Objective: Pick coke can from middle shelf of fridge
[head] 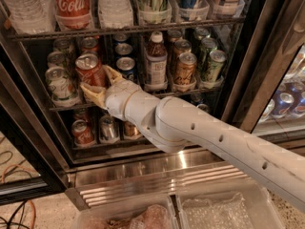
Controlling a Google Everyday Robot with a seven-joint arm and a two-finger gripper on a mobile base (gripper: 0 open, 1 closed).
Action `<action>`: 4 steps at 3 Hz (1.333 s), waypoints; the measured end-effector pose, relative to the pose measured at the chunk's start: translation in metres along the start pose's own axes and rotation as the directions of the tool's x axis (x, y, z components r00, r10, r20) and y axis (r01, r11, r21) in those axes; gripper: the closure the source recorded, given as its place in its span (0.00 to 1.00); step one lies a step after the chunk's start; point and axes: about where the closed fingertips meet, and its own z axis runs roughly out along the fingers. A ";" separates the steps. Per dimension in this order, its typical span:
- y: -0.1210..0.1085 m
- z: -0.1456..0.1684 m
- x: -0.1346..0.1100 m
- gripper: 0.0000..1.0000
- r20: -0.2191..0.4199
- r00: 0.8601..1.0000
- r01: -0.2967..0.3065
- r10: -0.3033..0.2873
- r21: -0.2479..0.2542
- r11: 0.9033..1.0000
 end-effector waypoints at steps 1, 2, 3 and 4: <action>0.000 -0.013 0.002 1.00 -0.015 1.000 0.013 -0.013 -0.015 1.000; -0.002 -0.027 0.007 1.00 -0.032 0.999 0.022 -0.023 -0.033 0.999; -0.006 -0.042 0.012 1.00 -0.031 0.999 0.016 -0.018 -0.057 0.998; -0.009 -0.054 0.011 1.00 0.003 1.000 -0.007 0.007 -0.101 0.995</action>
Offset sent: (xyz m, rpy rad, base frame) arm -0.0211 -0.0419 -0.0149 -0.0706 0.0115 0.0407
